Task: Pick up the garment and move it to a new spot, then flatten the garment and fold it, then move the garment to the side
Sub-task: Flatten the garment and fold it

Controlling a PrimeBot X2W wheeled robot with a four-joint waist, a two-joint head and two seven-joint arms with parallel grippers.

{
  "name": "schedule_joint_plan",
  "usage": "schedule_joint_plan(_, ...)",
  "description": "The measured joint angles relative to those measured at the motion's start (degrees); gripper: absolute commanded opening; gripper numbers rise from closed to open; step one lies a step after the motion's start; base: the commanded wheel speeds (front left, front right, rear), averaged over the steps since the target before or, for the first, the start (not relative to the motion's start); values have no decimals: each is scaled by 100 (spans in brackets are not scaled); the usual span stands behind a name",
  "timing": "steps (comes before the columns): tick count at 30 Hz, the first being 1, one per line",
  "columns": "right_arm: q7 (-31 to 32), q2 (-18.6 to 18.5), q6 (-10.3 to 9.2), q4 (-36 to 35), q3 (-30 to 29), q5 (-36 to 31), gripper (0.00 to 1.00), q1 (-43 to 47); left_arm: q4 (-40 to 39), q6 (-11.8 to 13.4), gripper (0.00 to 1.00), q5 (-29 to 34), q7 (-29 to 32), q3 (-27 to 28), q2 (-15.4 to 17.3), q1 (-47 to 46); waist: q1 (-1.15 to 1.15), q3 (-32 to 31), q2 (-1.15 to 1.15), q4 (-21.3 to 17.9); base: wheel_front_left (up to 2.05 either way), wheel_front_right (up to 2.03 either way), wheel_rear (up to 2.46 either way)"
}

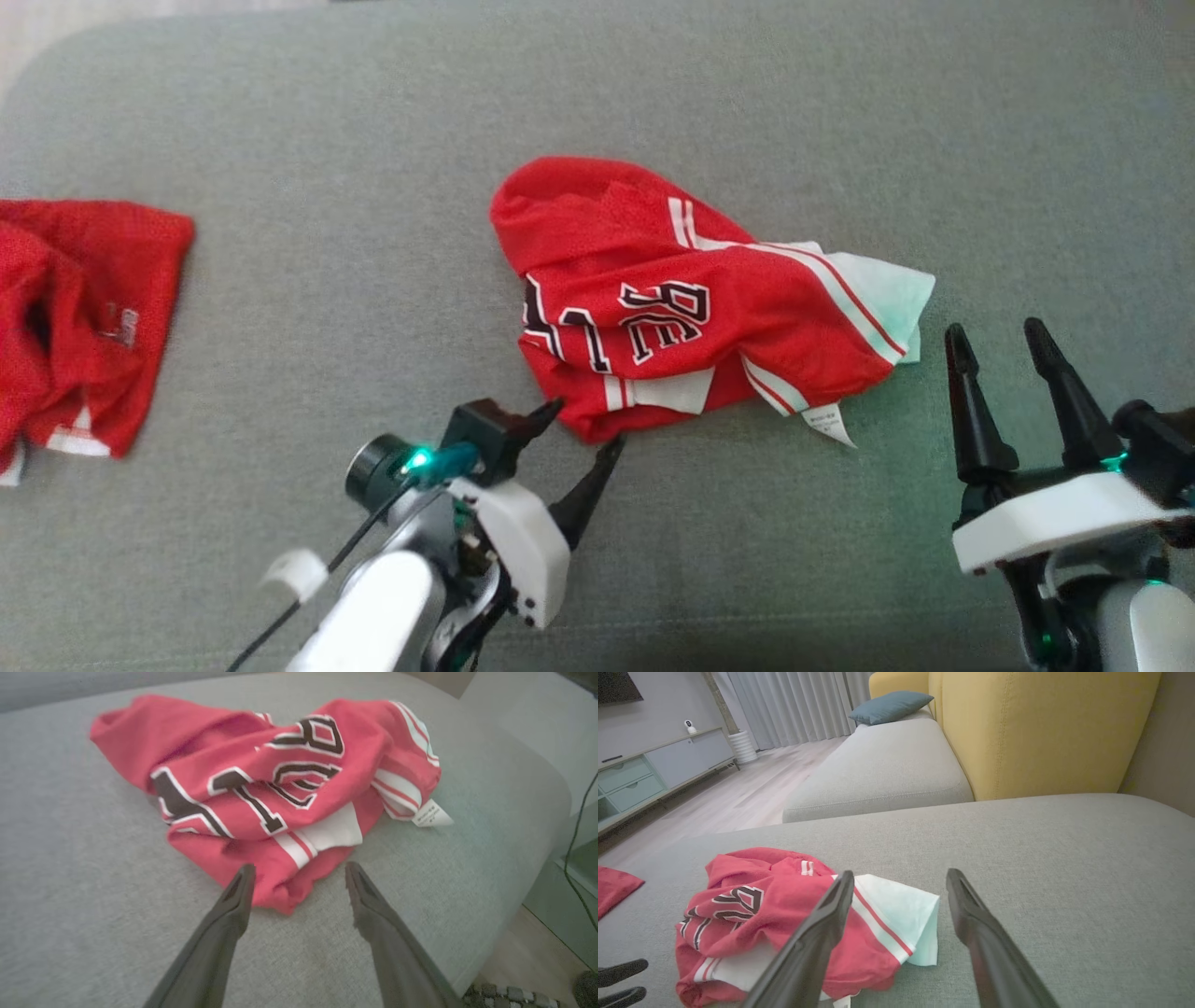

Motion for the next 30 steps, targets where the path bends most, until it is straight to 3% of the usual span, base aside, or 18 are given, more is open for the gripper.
schedule_joint_plan(12,-140,-1,0,64,-22,45,100,-231,999,-71,100,88,73,-337,-15,-841,0,440,0,-313,0,0,0)
schedule_joint_plan(13,-141,-1,0,83,-24,51,100,-231,1051,-70,90,152,29,-372,-3,-868,0,453,0,-323,0,0,0)
schedule_joint_plan(15,-174,-1,0,102,-24,53,100,-231,1152,-55,11,181,-138,-390,-5,-944,0,472,0,-333,0,0,0)
schedule_joint_plan(16,-187,-1,0,113,-27,62,100,-232,1184,-55,0,194,-221,-389,-4,-981,0,474,0,-334,0,0,0)
schedule_joint_plan(23,-205,-1,0,218,-57,152,100,-232,915,-14,0,183,-844,-313,-3,-1060,0,335,0,-268,0,0,0)
schedule_joint_plan(30,-205,-1,0,291,-99,210,100,-201,-256,88,0,167,-1000,-215,255,-956,0,54,0,-103,0,0,0)
